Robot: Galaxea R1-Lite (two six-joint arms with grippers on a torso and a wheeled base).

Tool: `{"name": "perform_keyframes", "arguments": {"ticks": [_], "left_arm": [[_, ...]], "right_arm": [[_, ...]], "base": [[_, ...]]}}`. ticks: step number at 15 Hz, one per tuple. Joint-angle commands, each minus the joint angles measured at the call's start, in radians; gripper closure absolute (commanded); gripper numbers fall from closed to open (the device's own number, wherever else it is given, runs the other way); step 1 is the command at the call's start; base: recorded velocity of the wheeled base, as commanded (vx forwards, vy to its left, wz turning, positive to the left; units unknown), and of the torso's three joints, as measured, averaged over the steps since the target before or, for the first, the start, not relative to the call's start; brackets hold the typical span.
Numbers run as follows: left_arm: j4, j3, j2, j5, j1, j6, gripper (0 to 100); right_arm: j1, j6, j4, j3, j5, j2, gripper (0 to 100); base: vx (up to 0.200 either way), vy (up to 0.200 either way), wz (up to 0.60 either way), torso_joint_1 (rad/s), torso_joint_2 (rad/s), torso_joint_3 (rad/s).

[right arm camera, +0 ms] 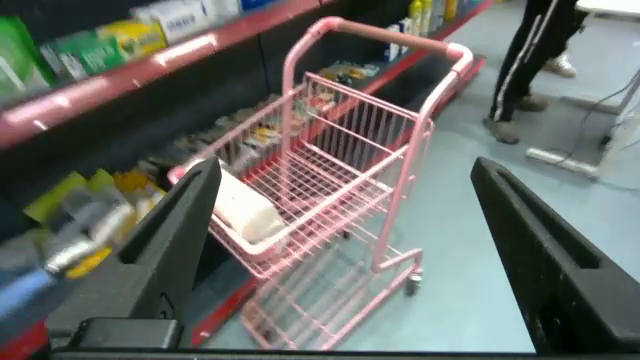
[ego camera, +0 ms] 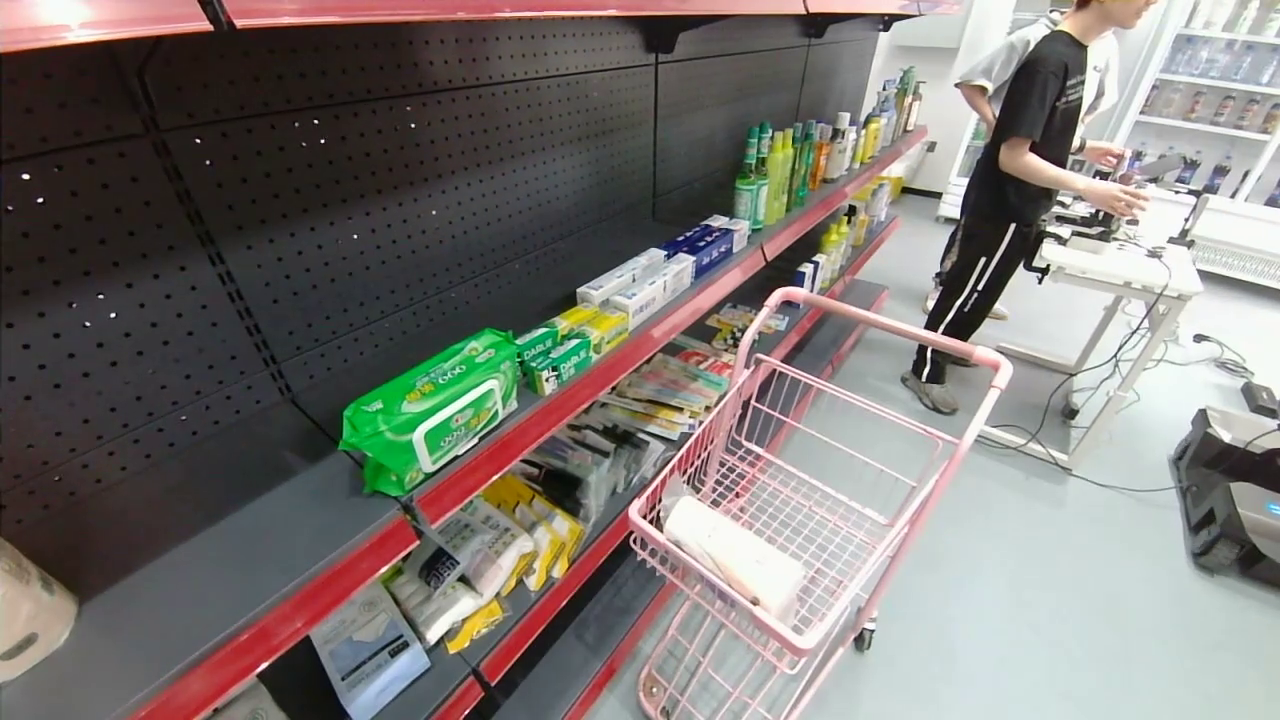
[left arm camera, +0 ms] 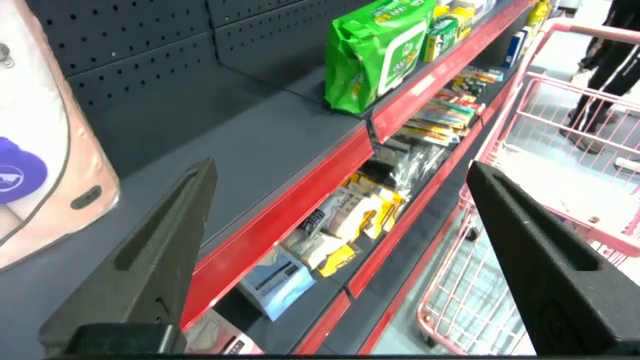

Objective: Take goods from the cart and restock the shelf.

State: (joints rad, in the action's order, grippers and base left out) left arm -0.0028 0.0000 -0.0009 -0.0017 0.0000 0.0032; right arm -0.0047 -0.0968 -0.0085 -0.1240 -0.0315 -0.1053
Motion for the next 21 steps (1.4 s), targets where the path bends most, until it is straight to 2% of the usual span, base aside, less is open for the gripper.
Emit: {"name": "perform_keyframes", "arguments": {"ticks": [1, 3, 4, 6, 9, 10, 11, 14, 16, 21], "left_arm": [[0.0, 0.0, 0.001, 0.0, 0.0, 0.0, 0], [0.0, 0.0, 0.001, 0.0, 0.0, 0.001, 0], [0.0, 0.0, 0.001, 0.002, 0.0, 0.004, 0], [0.0, 0.0, 0.001, 0.002, 0.0, 0.004, 0], [-0.002, 0.0, 0.001, 0.002, 0.0, 0.004, 0], [-0.002, 0.0, 0.001, 0.002, 0.0, 0.004, 0], [-0.002, 0.0, 0.001, 0.002, 0.0, 0.004, 0], [-0.002, 0.0, 0.001, 0.002, 0.0, 0.004, 0], [-0.002, 0.0, 0.001, 0.002, 0.0, 0.004, 0], [-0.002, 0.0, 0.001, 0.002, 0.0, 0.004, 0]], "right_arm": [[0.045, -0.19, 0.004, -0.569, -0.057, -0.723, 0], [-0.046, -0.006, -0.019, -0.612, 0.03, -1.01, 0], [-0.031, 0.012, -0.054, -0.749, 0.028, -1.284, 0], [0.057, 0.058, -0.041, -0.855, 0.027, -1.577, 0], [0.201, 0.295, -0.013, -0.885, -0.002, -1.823, 0], [0.284, 0.305, -0.008, -0.965, -0.001, -1.916, 0], [0.33, 0.312, -0.002, -1.063, 0.001, -1.999, 0], [0.391, 0.388, 0.13, -1.272, -0.01, -2.16, 0], [0.402, 0.422, 0.17, -1.344, -0.024, -2.225, 0], [0.407, 0.454, 0.17, -1.421, -0.024, -2.32, 0]], "base": [[0.0, 0.0, 0.0, 0.0, 0.0, 0.0], [0.0, 0.0, 0.0, 0.0, 0.0, 0.0], [0.0, 0.0, 0.0, 0.0, 0.0, 0.0], [0.0, 0.0, 0.0, 0.0, 0.0, 0.0], [0.0, 0.0, 0.0, 0.0, 0.0, 0.0], [0.0, 0.0, 0.0, 0.0, 0.0, 0.0], [0.0, 0.0, 0.0, 0.0, 0.0, 0.0], [0.0, 0.0, 0.0, 0.0, 0.0, 0.0], [0.0, 0.0, 0.0, 0.0, 0.0, 0.0], [0.0, 0.0, 0.0, 0.0, 0.0, 0.0]]}}
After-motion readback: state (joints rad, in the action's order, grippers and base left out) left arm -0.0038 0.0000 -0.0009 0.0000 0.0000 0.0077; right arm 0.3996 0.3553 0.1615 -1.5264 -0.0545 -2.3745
